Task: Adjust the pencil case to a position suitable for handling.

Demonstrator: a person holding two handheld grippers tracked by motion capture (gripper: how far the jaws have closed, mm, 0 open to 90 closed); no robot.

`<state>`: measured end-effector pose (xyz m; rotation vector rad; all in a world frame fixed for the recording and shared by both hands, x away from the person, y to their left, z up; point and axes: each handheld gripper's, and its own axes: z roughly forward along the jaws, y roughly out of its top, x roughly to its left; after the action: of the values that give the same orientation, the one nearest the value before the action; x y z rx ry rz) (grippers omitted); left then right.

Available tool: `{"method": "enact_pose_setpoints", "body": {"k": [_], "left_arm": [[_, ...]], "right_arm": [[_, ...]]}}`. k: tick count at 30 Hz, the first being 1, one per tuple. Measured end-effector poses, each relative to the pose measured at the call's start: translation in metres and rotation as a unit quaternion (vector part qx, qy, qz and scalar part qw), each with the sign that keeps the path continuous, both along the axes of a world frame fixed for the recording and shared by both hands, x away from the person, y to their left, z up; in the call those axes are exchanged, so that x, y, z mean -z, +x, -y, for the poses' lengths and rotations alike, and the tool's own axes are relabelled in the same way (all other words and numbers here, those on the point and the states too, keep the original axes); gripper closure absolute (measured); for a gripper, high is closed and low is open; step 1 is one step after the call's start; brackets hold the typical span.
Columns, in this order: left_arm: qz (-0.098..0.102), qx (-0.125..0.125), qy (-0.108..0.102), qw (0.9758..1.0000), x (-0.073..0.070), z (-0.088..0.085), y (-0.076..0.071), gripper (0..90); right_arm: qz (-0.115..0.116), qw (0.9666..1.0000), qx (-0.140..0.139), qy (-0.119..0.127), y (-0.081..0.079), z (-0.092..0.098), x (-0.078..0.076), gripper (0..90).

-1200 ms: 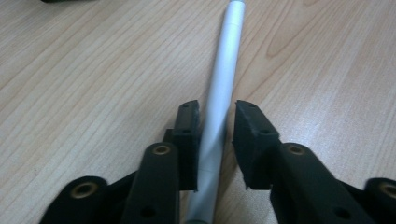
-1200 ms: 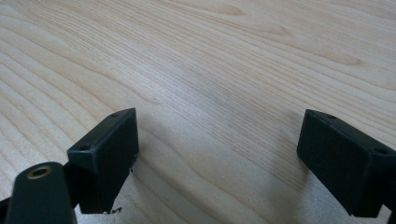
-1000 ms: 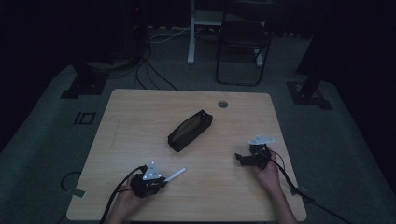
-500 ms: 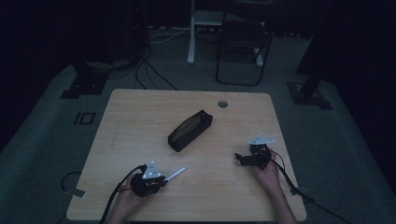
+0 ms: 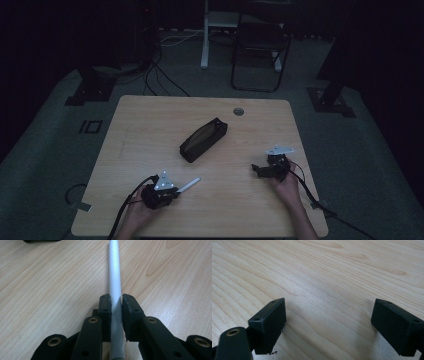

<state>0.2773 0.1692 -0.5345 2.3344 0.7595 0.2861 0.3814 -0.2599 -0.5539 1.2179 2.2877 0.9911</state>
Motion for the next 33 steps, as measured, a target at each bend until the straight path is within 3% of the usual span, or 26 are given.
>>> {"method": "enact_pose_setpoints", "body": {"k": [7, 33], "left_arm": [[0.004, 0.006, -0.006, 1.0000, -0.004, 0.003, -0.002, 78.6], [0.029, -0.010, -0.030, 0.9991, -0.018, -0.002, -0.003, 78.7]], "right_arm": [[0.000, 1.0000, 0.000, 0.000, 0.000, 0.000, 0.000, 12.8], [0.000, 1.0000, 0.000, 0.000, 0.000, 0.000, 0.000, 12.8]]}}
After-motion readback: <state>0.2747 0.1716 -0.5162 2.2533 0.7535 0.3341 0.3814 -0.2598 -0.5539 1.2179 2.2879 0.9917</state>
